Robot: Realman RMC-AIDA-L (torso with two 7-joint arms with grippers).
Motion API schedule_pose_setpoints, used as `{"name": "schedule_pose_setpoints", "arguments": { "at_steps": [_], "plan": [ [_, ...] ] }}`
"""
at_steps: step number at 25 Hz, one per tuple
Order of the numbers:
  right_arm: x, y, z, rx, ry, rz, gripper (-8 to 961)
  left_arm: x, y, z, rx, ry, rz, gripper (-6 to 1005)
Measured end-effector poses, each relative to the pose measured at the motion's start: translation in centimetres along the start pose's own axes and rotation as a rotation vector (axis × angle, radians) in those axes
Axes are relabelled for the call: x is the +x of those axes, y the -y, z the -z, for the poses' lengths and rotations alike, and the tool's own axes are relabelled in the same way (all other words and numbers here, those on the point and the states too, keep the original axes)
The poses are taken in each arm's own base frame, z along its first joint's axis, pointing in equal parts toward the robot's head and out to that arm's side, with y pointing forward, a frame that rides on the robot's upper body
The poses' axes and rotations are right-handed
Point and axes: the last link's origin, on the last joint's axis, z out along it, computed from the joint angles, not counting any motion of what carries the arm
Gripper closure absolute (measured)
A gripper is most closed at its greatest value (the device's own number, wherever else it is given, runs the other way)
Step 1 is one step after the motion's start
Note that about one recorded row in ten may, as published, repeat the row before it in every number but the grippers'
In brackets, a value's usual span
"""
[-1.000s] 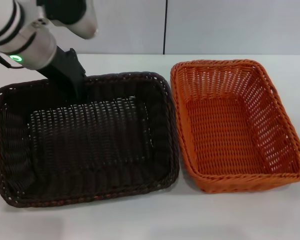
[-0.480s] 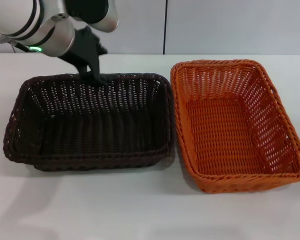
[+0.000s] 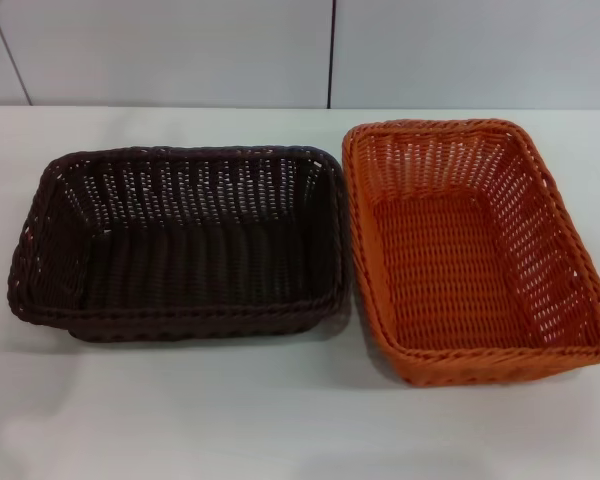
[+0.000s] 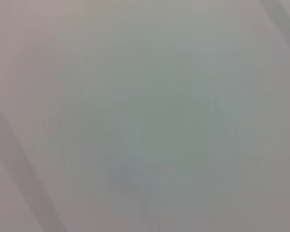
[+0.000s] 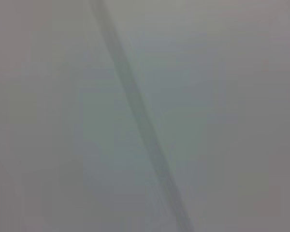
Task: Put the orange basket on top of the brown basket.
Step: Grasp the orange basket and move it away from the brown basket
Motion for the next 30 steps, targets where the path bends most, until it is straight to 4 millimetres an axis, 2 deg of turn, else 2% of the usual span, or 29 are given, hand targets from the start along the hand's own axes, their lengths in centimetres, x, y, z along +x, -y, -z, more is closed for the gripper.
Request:
{"name": "schedule_pose_setpoints", "arguments": {
  "at_steps": [1, 2, 3, 4, 5, 7, 8, 9, 12, 13, 14, 15, 16, 17, 18, 19, 20, 22, 23, 27, 30],
  "plan": [
    [-0.9, -0.9, -0.8, -0.047, 0.004, 0.000, 170, -2.0, 1.1, 1.8, 0.110, -0.064, 0.077, 254],
    [-1.9, -2.1, -2.0, -0.109, -0.018, -0.001, 170, -3.2, 1.6, 2.8, 0.164, -0.091, 0.110, 249],
    [-3.8, -4.6, -3.9, -0.219, -0.080, 0.011, 170, -5.5, 2.9, 5.3, 0.280, -0.149, 0.166, 245],
    [-3.8, -4.6, -3.9, -0.219, -0.080, 0.011, 170, -5.5, 2.9, 5.3, 0.280, -0.149, 0.166, 240],
    [-4.8, -6.0, -5.0, -0.276, -0.136, 0.020, 170, -6.7, 3.4, 6.5, 0.325, -0.165, 0.181, 235],
    [-6.2, -8.2, -6.4, -0.362, -0.245, 0.050, 170, -9.7, 3.4, 8.4, 0.382, -0.158, 0.207, 226],
    [-7.6, -10.6, -7.5, -0.450, -0.377, 0.091, 170, -11.7, 3.2, 9.4, 0.405, -0.139, 0.216, 221],
    [-7.6, -10.6, -7.5, -0.450, -0.377, 0.091, 170, -13.8, 2.9, 10.5, 0.431, -0.110, 0.234, 216],
    [-8.6, -13.6, -7.7, -0.593, -0.599, 0.198, 170, -16.9, 2.5, 11.8, 0.456, -0.039, 0.281, 213],
    [-8.9, -15.1, -6.8, -0.701, -0.769, 0.299, 170, -18.4, 2.2, 12.4, 0.464, 0.003, 0.321, 212],
    [-8.9, -15.1, -6.8, -0.701, -0.769, 0.299, 170, -18.4, 2.2, 12.4, 0.464, 0.003, 0.321, 213],
    [-9.1, -16.2, -5.5, -0.808, -0.908, 0.404, 170, -20.0, 2.0, 12.9, 0.470, 0.046, 0.373, 214],
    [-9.3, -16.6, -4.7, -0.867, -0.978, 0.459, 170, -20.0, 2.0, 12.9, 0.470, 0.046, 0.373, 214],
    [-9.3, -16.6, -4.7, -0.867, -0.978, 0.459, 170, -20.4, 1.9, 13.0, 0.469, 0.059, 0.385, 215],
    [-9.4, -16.9, -3.1, -0.963, -1.108, 0.557, 170, -21.3, 1.7, 13.0, 0.466, 0.088, 0.394, 216],
    [-9.4, -16.9, -3.1, -0.963, -1.108, 0.557, 170, -21.3, 1.7, 13.0, 0.466, 0.088, 0.394, 216],
    [-9.7, -17.1, -1.6, -1.054, -1.212, 0.646, 170, -21.8, 1.5, 13.0, 0.463, 0.106, 0.391, 216],
    [-9.8, -17.0, -1.0, -1.088, -1.256, 0.679, 170, -22.0, 1.5, 13.0, 0.464, 0.112, 0.391, 216],
    [-10.0, -16.8, 0.0, -1.131, -1.317, 0.717, 170, -22.2, 1.4, 12.9, 0.463, 0.122, 0.391, 216],
    [-9.9, -16.6, 1.0, -1.175, -1.380, 0.758, 170, -22.4, 1.3, 12.7, 0.466, 0.128, 0.400, 216],
    [-9.1, -16.5, 1.6, -1.199, -1.438, 0.802, 171, -22.5, 1.4, 12.6, 0.472, 0.133, 0.410, 216]
  ]
}}
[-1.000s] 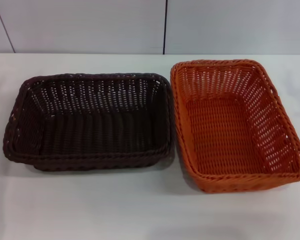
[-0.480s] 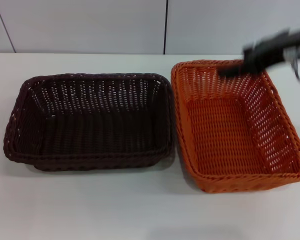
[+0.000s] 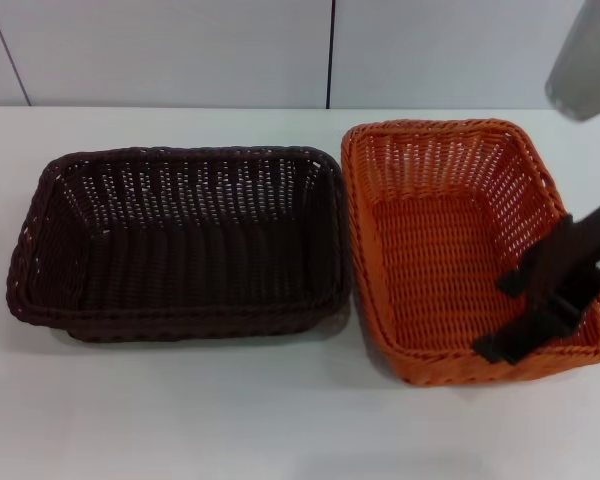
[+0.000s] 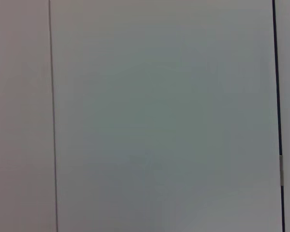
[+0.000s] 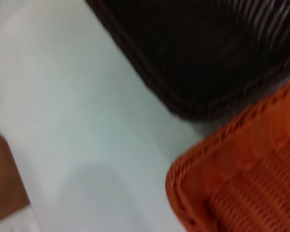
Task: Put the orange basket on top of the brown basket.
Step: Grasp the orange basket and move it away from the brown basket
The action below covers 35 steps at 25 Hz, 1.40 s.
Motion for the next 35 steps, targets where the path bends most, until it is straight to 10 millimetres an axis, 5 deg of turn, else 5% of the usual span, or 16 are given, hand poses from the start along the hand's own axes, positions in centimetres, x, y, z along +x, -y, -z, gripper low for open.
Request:
{"name": "schedule_pose_setpoints", "arguments": {
  "at_steps": [23, 33, 35],
  "plan": [
    [-0.8, 0.9, -8.2, 0.003, -0.272, 0.096, 241, -0.9, 0.1, -0.3, 0.001, 0.041, 0.045, 216],
    [-0.7, 1.4, -8.7, 0.048, -0.301, 0.081, 328, -0.9, 0.0, -0.8, 0.000, 0.041, 0.042, 216],
    [-0.7, 1.5, -8.7, 0.054, -0.295, 0.077, 415, -0.9, -0.1, -0.9, -0.003, 0.044, 0.039, 216]
  ]
}}
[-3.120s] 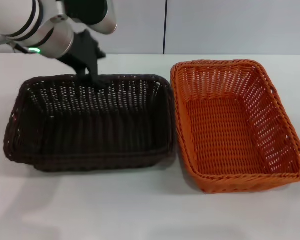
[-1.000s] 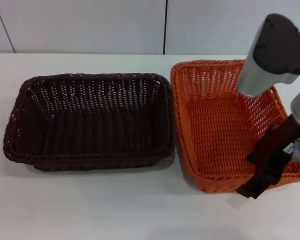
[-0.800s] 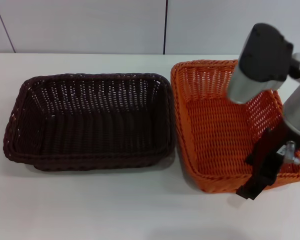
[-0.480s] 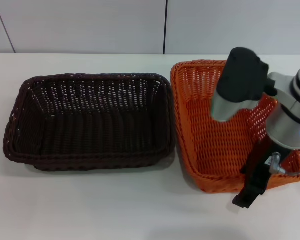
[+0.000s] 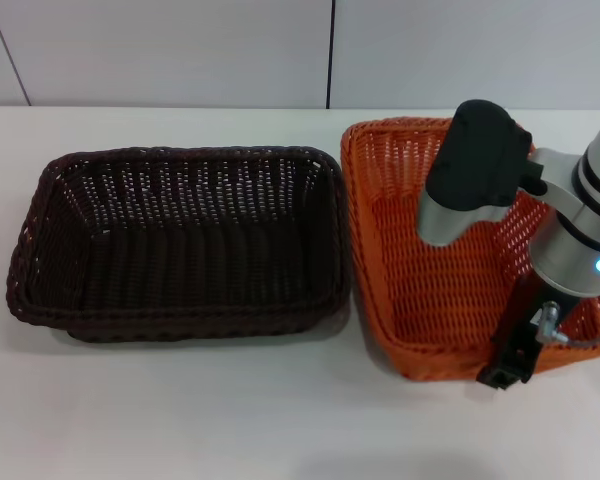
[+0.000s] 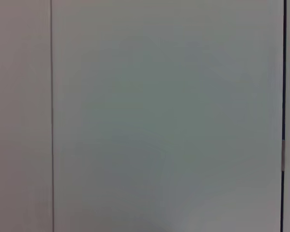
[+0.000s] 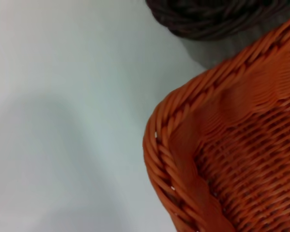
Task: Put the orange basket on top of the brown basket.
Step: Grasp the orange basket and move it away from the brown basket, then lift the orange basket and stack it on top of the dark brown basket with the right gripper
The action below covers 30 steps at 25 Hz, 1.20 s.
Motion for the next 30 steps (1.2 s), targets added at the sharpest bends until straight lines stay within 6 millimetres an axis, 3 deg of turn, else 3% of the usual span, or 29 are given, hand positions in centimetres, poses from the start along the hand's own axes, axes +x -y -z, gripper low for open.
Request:
{"name": "schedule_pose_setpoints", "arguments": {
  "at_steps": [6, 12, 18, 30],
  "plan": [
    [-0.4, 0.5, 0.0, 0.052, 0.023, -0.014, 622, -0.1, -0.2, -0.2, -0.005, 0.002, -0.006, 216],
    [-1.4, 0.2, 1.9, 0.119, 0.095, -0.009, 749, -0.1, -0.1, -0.2, -0.004, 0.002, -0.007, 216],
    [-2.0, -0.1, 4.9, 0.220, 0.138, -0.010, 792, -0.3, 0.0, -0.2, -0.002, 0.011, -0.017, 216],
    [-3.0, -0.5, 8.8, 0.384, 0.183, 0.008, 804, -0.6, 0.5, -0.4, 0.013, 0.025, -0.026, 216]
  ]
}}
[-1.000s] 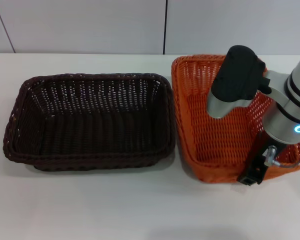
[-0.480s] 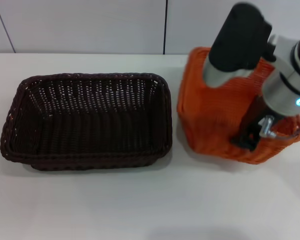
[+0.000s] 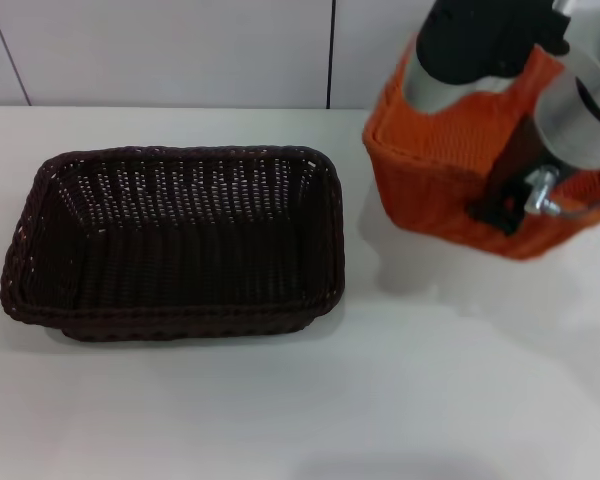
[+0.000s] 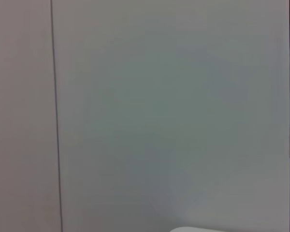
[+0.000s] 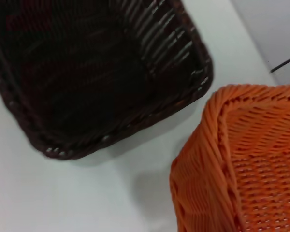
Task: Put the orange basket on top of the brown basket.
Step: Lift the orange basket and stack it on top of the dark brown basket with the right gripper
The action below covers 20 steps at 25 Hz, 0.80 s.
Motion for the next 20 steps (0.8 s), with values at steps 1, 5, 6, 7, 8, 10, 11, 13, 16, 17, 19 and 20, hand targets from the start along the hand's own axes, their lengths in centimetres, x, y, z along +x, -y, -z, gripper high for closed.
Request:
{"name": "schedule_pose_setpoints", "arguments": {
  "at_steps": [1, 5, 6, 7, 8, 10, 11, 13, 16, 17, 19, 20],
  "plan": [
    [-0.3, 0.1, 0.2, 0.016, 0.008, 0.010, 804, 0.0, 0.0, 0.0, 0.002, 0.000, 0.000, 216],
    [-2.1, -0.2, 0.7, 0.068, 0.065, 0.121, 804, 0.0, 0.2, 0.0, 0.007, 0.004, 0.002, 216],
    [-2.6, -0.4, 0.8, 0.087, 0.084, 0.176, 804, -0.1, 0.2, 0.0, 0.008, 0.008, 0.004, 216],
    [-3.0, -0.7, 0.9, 0.106, 0.103, 0.233, 804, -0.2, 0.3, 0.0, 0.009, 0.011, 0.003, 216],
    [-3.7, -1.6, 0.8, 0.130, 0.129, 0.359, 804, -0.3, 0.3, 0.0, 0.010, 0.013, 0.002, 216],
    [-4.1, -2.4, 0.7, 0.142, 0.144, 0.448, 804, -0.3, 0.4, 0.1, 0.011, 0.014, 0.002, 216],
    [-4.4, -2.9, 0.6, 0.150, 0.150, 0.505, 804, -0.3, 0.4, 0.1, 0.011, 0.014, 0.002, 216],
    [-5.1, -4.4, 0.0, 0.171, 0.157, 0.678, 804, -0.4, 0.4, 0.2, 0.016, 0.016, 0.006, 216],
    [-5.3, -5.3, -0.4, 0.180, 0.161, 0.797, 804, -0.4, 0.3, 0.2, 0.016, 0.016, 0.007, 216],
    [-5.3, -5.7, -0.6, 0.182, 0.164, 0.857, 804, -0.5, 0.3, 0.2, 0.016, 0.016, 0.008, 216],
    [-5.0, -6.4, -1.0, 0.189, 0.169, 0.975, 804, -0.5, 0.3, 0.3, 0.016, 0.018, 0.008, 216],
    [-4.9, -6.7, -1.1, 0.194, 0.172, 1.025, 804, -0.6, 0.2, 0.3, 0.014, 0.020, 0.007, 216]
  ]
}}
